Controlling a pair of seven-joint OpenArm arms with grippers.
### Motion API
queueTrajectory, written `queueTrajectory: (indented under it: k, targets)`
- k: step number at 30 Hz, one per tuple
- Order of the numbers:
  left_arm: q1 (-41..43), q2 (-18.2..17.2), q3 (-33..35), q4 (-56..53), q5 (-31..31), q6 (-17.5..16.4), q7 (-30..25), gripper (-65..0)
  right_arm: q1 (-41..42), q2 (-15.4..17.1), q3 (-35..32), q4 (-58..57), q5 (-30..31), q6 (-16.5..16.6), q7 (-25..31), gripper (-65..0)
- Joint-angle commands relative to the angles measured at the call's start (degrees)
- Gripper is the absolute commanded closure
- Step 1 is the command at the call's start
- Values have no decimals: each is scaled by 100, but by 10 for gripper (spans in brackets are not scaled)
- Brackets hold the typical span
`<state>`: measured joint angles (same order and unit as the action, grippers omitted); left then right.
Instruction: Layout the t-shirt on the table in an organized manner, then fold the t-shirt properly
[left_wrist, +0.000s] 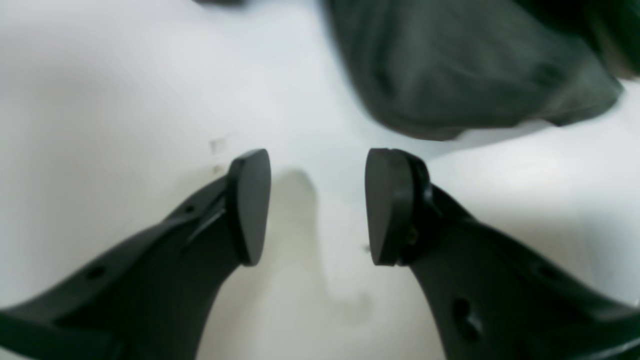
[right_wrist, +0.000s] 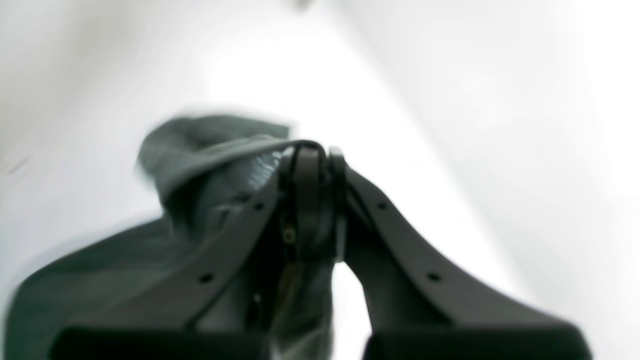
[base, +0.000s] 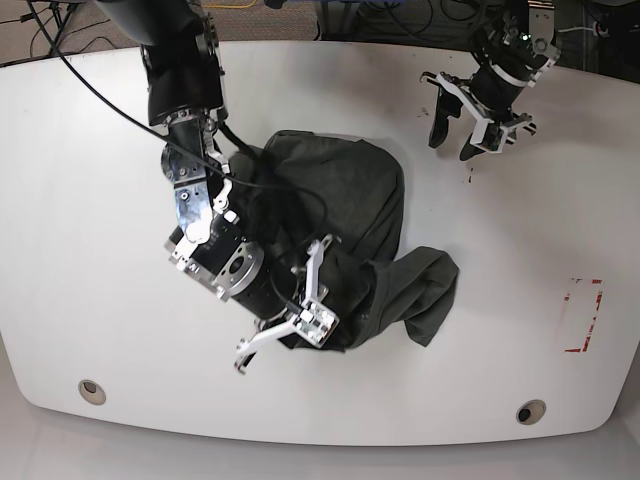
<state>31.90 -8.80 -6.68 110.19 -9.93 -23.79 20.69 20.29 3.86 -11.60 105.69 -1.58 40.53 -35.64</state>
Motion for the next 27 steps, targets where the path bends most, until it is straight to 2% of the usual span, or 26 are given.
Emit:
queueTrajectory:
  k: [1,4,12,19,27]
  targets:
    - [-153,-21,48,115,-57,-184,116,-293,366,23,3,134,57,-53,175,0]
    - [-381,-4,171,106,-66,-324,371,-293,630,23,3,134,57,-53,175,0]
    - [-882,480,259,53,-66,-438,819,-294,1096,23,3,134,57,-53,-194,0]
    - [-1524,779,268,-615,-66,-438,1241,-294,1263,-3,-5,134,57,-53,-247,0]
    - [-1999,875,268,-1635,-66,-403,1259,-294,1360,-12,-5,134,57,-53,-247,0]
